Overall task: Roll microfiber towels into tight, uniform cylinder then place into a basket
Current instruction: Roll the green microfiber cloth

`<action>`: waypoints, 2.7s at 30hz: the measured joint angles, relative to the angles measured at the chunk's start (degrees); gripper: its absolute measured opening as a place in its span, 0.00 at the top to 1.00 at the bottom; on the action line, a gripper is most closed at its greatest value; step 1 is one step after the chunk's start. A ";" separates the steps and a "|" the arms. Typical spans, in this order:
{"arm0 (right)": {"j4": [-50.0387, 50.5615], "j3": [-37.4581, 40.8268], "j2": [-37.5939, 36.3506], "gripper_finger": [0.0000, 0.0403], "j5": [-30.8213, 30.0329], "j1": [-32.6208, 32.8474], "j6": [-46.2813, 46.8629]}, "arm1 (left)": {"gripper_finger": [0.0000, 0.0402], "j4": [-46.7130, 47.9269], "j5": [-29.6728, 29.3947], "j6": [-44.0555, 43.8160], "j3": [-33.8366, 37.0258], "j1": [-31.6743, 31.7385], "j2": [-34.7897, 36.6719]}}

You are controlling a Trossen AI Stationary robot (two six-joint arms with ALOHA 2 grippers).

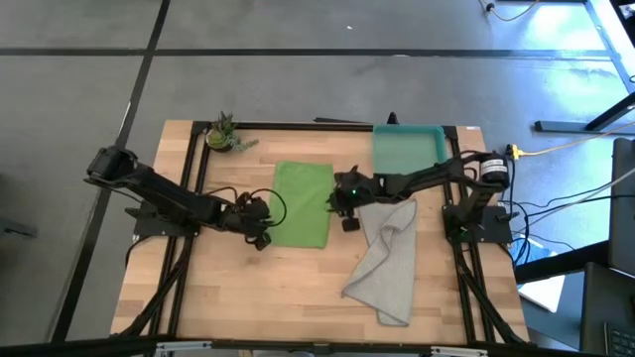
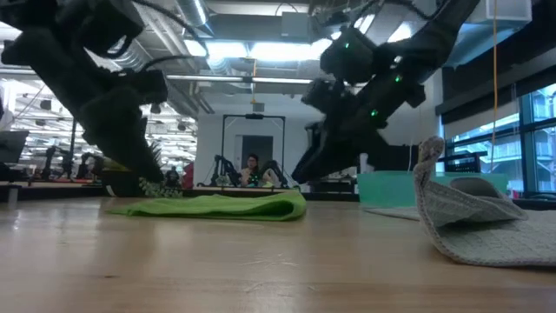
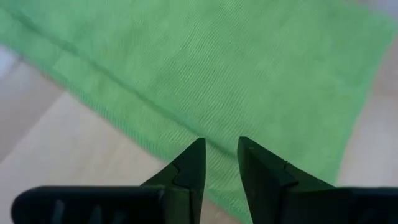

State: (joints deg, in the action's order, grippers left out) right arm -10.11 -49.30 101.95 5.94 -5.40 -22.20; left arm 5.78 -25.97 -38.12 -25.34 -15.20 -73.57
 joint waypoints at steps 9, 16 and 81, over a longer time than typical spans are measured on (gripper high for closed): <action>-0.83 -0.01 0.36 0.69 4.25 8.75 -3.84 | 0.78 -0.14 -0.39 2.75 0.00 -0.02 3.15; -5.35 -0.04 4.25 0.69 4.47 11.42 -3.87 | 0.78 -0.42 -0.47 4.21 -0.07 -0.02 3.15; -7.63 -6.24 6.45 0.99 -3.33 5.82 1.53 | 0.78 -1.55 -0.56 4.21 -0.17 -2.84 3.24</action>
State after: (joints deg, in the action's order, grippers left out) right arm -17.74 -55.53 108.40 2.61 0.43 -20.67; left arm 4.23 -26.52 -33.91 -25.52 -18.04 -70.32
